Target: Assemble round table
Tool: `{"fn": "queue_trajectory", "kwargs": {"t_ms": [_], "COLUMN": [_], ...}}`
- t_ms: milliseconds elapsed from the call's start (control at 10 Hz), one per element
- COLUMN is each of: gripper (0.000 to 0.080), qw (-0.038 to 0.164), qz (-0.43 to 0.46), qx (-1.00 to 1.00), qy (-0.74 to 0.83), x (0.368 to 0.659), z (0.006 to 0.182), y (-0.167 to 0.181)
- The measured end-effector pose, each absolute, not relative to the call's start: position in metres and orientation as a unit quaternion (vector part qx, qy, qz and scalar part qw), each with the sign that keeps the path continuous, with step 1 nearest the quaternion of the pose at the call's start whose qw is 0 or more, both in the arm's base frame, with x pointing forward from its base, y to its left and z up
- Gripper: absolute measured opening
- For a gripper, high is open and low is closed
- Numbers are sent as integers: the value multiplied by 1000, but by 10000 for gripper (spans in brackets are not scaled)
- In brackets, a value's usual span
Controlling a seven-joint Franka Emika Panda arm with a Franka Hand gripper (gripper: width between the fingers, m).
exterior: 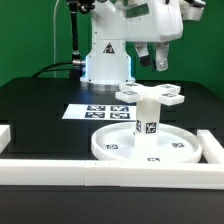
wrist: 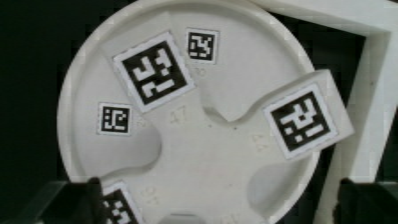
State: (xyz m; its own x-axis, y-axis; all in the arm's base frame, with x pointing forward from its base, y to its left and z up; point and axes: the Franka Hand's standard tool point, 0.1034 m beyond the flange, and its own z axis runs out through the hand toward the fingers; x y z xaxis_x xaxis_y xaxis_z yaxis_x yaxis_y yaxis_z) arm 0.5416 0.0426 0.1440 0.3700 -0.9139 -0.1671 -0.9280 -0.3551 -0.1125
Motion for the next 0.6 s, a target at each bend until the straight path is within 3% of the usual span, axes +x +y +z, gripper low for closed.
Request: {"fn": "queue_trajectory", "kwargs": {"t_ms": [200,600], "gripper": [649,649], "qw": [77,81], "qz": [43,34], "qx": [-897,-958], "qy": [434,272], "x": [537,537], "z": [143,143], "y": [49,53]}}
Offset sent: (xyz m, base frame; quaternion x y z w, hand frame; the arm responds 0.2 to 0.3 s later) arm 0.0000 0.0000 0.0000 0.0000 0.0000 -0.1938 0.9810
